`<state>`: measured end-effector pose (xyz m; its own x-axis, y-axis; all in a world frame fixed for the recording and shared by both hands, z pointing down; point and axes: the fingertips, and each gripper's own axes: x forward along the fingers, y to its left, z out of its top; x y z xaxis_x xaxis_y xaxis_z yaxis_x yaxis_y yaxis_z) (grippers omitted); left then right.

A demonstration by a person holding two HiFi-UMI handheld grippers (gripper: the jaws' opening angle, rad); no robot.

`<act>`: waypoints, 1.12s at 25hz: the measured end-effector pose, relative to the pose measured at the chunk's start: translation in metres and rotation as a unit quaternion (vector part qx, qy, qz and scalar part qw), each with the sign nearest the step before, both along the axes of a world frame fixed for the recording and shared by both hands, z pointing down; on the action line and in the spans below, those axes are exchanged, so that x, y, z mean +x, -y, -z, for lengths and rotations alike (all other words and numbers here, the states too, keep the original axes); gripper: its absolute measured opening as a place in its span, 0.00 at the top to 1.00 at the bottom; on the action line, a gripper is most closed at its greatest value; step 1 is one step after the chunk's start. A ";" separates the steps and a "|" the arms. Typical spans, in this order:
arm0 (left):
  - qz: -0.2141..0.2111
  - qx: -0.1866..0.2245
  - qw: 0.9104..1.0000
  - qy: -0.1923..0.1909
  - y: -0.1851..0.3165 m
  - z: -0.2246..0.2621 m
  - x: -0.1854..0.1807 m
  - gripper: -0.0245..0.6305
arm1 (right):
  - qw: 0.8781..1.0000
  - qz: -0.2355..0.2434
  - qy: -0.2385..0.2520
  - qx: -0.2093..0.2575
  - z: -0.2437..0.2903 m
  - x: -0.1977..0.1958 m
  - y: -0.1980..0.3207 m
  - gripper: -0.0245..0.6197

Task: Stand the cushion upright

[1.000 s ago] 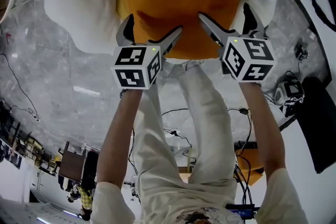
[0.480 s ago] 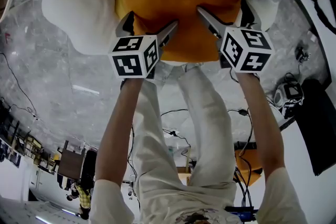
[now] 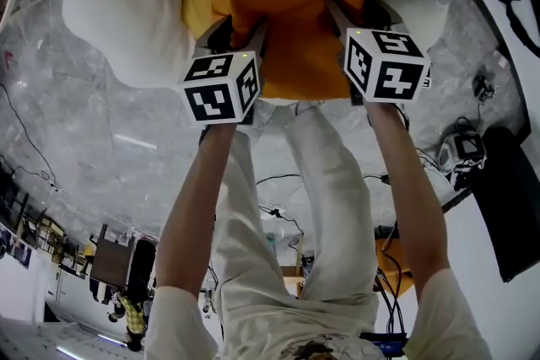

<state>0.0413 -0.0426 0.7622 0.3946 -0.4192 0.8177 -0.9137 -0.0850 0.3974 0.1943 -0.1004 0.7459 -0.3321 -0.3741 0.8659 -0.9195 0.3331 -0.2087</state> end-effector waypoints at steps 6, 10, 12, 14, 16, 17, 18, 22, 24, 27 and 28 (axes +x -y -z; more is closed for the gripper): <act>0.005 0.007 1.000 -0.005 -0.004 0.010 0.004 0.71 | 1.000 -0.020 0.003 0.012 0.011 0.004 -0.007 0.80; -0.005 0.012 1.000 0.001 -0.011 0.020 0.003 0.75 | 0.999 -0.007 -0.005 0.034 0.023 0.007 -0.013 0.83; -0.008 0.017 1.000 0.003 -0.015 0.026 0.001 0.76 | 0.999 -0.002 -0.009 0.045 0.031 0.005 -0.017 0.84; -0.006 0.017 1.000 -0.002 -0.023 0.034 -0.001 0.76 | 0.999 -0.008 -0.005 0.048 0.039 0.003 -0.023 0.84; -0.002 0.016 1.000 -0.006 -0.031 0.041 -0.005 0.77 | 0.999 -0.008 -0.005 0.051 0.048 -0.001 -0.028 0.85; 0.000 0.015 1.000 -0.007 -0.035 0.044 -0.008 0.77 | 0.999 -0.006 -0.005 0.054 0.052 -0.004 -0.030 0.85; 0.002 0.014 1.000 -0.008 -0.039 0.047 -0.011 0.78 | 0.998 -0.005 -0.004 0.056 0.057 -0.007 -0.032 0.85; 0.013 0.009 1.000 -0.014 -0.051 0.059 -0.011 0.79 | 0.998 -0.004 -0.002 0.066 0.074 -0.009 -0.038 0.85; 0.019 0.011 1.000 -0.017 -0.055 0.066 -0.010 0.79 | 0.997 -0.002 0.001 0.071 0.083 -0.007 -0.039 0.85; 0.025 0.017 0.999 -0.016 -0.056 0.080 -0.017 0.80 | 0.997 0.000 0.010 0.079 0.098 -0.013 -0.039 0.85; 0.026 0.017 0.999 -0.018 -0.057 0.085 -0.018 0.80 | 0.997 -0.002 0.012 0.082 0.103 -0.014 -0.040 0.85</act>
<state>0.0236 0.0145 0.6773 0.4005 -0.4679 0.7878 -0.9024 -0.0523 0.4277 0.1801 -0.0608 0.6430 -0.3499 -0.5111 0.7851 -0.9165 0.3604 -0.1739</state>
